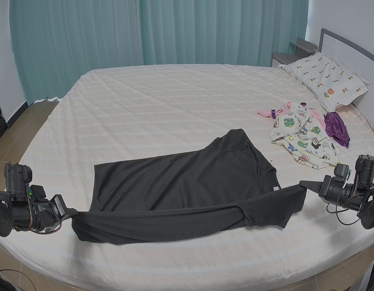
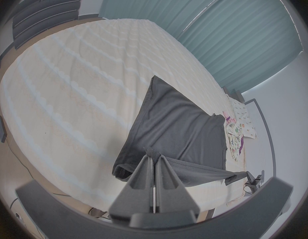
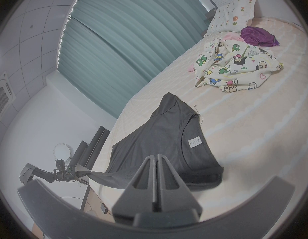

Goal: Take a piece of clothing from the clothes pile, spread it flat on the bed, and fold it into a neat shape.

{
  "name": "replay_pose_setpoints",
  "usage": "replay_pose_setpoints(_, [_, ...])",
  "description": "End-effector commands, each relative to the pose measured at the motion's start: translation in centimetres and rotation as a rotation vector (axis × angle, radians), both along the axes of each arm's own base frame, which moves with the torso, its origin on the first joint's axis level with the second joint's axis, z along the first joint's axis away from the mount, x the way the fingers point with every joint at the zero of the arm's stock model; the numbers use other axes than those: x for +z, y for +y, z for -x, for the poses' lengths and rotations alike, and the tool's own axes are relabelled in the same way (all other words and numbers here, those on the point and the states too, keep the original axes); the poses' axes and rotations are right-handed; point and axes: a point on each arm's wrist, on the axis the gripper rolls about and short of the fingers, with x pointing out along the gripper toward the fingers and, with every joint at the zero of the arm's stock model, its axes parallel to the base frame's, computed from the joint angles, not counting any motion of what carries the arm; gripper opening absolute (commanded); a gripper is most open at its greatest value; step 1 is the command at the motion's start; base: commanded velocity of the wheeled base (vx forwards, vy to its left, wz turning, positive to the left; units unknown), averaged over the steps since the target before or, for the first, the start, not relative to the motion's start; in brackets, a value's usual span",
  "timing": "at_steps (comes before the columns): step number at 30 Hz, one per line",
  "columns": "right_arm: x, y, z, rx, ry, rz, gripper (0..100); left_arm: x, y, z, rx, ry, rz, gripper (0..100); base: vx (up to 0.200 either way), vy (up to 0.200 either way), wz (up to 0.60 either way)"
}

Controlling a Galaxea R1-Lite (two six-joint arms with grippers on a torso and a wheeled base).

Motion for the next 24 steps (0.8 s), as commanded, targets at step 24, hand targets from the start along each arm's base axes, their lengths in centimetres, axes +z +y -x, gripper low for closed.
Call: replay_pose_setpoints(24, [-5.4,1.3,-9.2,-0.001,0.087,0.021,0,-5.9,0.7,-9.6,0.077,0.122,0.0,0,0.0,0.0,0.0])
